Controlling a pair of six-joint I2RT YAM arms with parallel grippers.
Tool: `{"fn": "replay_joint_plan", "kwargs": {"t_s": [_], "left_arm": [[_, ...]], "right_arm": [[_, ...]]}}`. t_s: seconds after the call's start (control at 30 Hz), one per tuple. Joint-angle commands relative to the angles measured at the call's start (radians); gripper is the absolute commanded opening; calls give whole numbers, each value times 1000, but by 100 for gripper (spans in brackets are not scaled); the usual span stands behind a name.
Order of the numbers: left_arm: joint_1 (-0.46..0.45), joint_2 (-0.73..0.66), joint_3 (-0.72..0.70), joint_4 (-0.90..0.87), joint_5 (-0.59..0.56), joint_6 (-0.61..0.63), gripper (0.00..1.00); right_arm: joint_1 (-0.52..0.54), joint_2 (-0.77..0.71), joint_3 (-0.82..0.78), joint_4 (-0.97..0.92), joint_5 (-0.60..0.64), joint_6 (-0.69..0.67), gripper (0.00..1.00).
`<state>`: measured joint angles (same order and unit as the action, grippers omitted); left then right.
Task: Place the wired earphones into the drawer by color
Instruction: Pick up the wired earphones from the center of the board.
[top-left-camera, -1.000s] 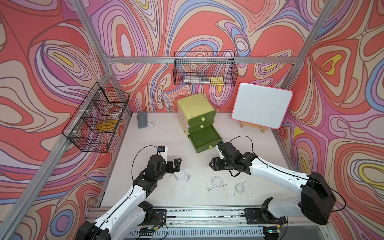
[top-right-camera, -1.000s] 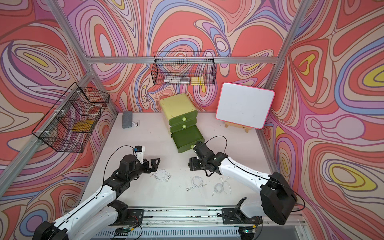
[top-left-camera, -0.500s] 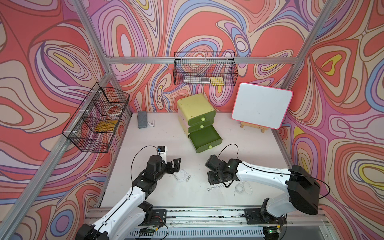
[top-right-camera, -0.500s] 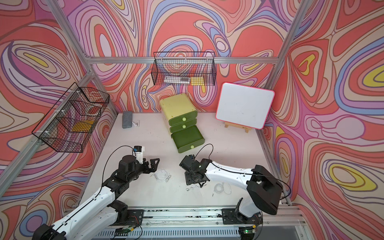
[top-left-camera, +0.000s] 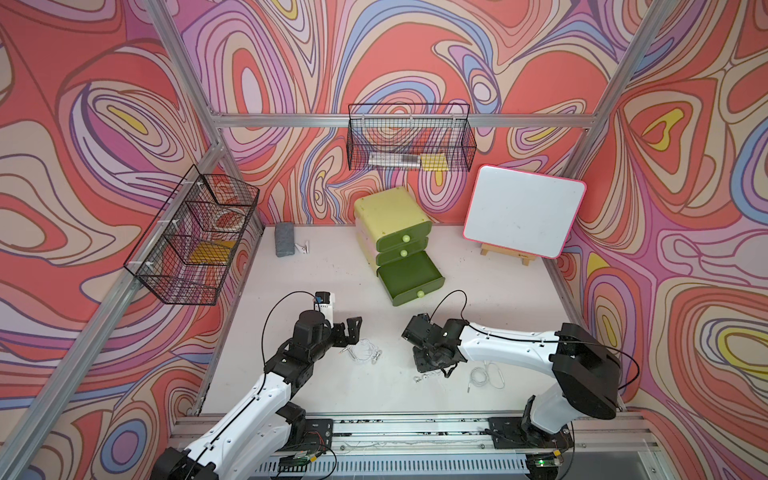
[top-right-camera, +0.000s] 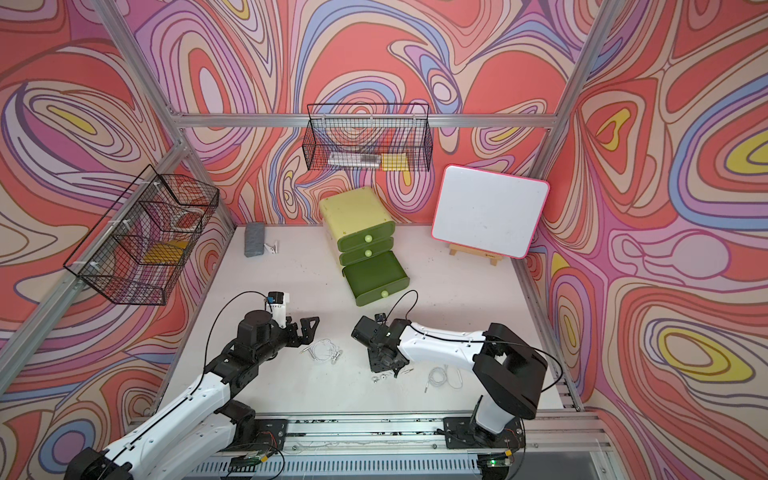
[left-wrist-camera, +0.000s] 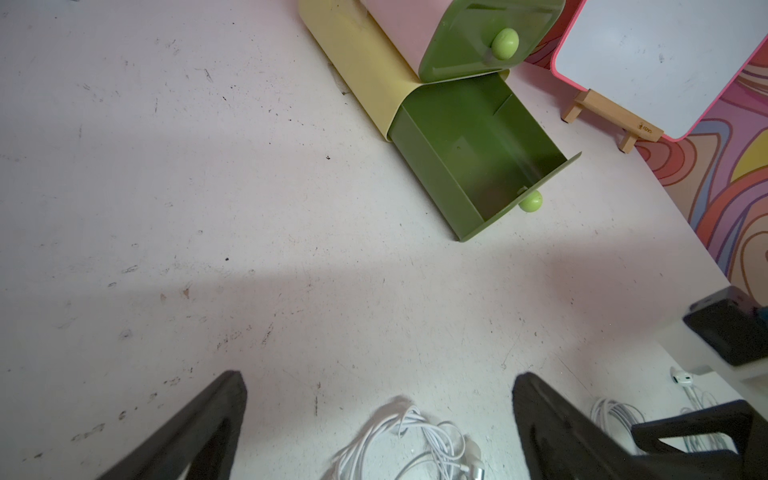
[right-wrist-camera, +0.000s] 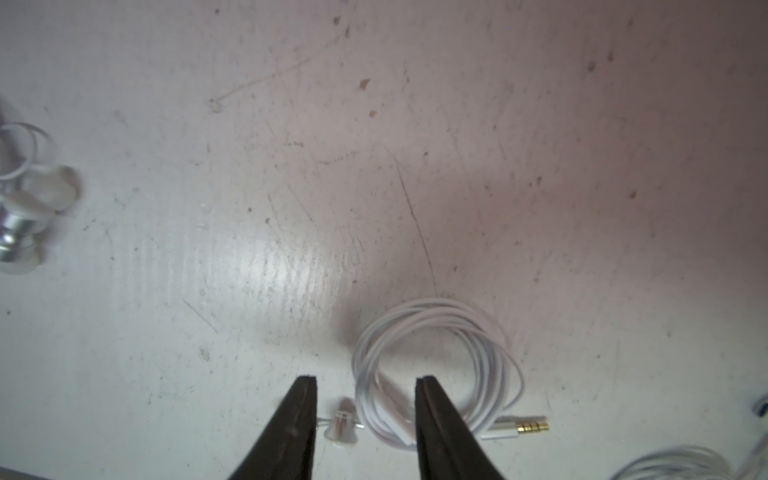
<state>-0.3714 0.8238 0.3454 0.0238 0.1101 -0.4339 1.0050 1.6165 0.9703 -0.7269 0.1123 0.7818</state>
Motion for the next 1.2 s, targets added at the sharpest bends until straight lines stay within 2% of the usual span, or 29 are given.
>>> {"fn": "replay_joint_plan", "kwargs": {"t_s": [0.0, 0.6, 1.17], "left_arm": [[8, 2, 6, 8, 7, 17, 99], [8, -1, 6, 5, 7, 18, 99], [8, -1, 6, 4, 6, 20, 99]], "right_arm": [[11, 24, 14, -8, 23, 21, 37], [21, 74, 19, 3, 25, 22, 25], [22, 67, 8, 6, 27, 23, 5]]}}
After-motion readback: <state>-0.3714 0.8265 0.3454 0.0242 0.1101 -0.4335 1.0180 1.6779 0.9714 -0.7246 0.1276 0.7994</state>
